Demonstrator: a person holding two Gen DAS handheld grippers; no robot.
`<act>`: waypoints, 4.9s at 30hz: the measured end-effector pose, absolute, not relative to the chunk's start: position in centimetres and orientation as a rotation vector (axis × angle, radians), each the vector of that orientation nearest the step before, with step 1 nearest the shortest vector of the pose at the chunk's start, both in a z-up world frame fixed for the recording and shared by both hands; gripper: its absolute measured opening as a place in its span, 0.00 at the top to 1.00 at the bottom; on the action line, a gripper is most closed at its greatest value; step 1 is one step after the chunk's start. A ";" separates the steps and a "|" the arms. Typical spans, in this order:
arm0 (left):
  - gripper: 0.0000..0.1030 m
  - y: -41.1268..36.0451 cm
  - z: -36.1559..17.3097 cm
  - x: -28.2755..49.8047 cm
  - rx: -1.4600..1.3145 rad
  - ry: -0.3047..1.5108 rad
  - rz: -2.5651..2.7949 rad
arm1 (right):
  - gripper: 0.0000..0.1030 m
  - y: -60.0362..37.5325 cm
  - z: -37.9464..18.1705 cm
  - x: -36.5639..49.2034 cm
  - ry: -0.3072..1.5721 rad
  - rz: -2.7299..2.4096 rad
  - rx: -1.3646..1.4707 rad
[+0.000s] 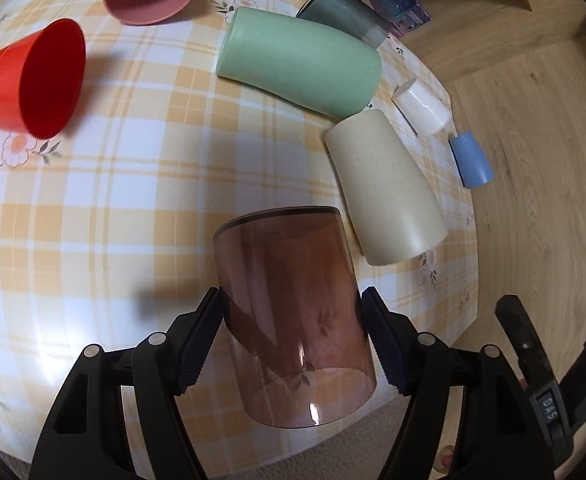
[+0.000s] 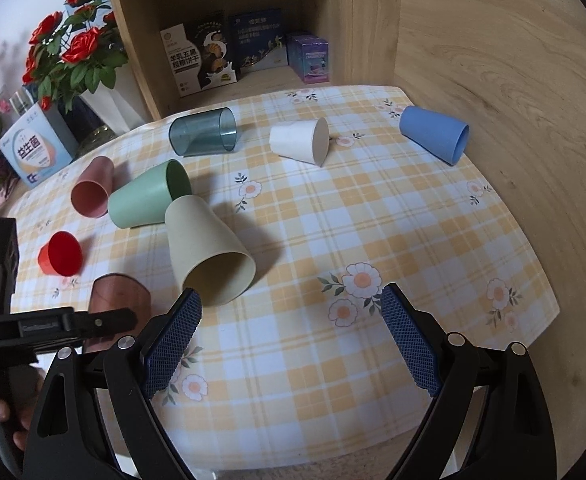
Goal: Flip cup upside down
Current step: 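Lift the brown cup with the left tool, stand it on its base, release, then move the right tool around the standing brown cup and close on it, then lift the brown cup with the right tool and rotate it rim-down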
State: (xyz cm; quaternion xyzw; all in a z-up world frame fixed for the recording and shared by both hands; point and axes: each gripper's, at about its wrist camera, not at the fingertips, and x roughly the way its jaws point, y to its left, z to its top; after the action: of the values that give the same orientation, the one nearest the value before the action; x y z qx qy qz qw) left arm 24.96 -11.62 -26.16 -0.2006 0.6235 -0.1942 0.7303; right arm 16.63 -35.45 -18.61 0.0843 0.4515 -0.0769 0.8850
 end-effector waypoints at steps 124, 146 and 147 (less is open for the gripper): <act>0.06 7.9 -18.4 13.5 -0.263 0.855 -0.033 | 0.40 -22.9 -21.8 19.1 1.247 0.225 0.045; 0.06 6.1 -17.9 13.0 -0.223 0.867 -0.048 | 0.40 -26.1 -20.8 18.0 1.187 0.167 0.069; 0.06 6.2 -17.9 12.9 -0.225 0.868 -0.048 | 0.40 -26.3 -20.9 18.0 1.196 0.168 0.084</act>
State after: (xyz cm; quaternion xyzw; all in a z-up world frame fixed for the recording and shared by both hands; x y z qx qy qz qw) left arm 12.94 6.18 -17.91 -0.1086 0.4195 -0.0231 0.9009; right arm 17.99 -26.33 -20.89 0.0394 0.5620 0.0792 0.8224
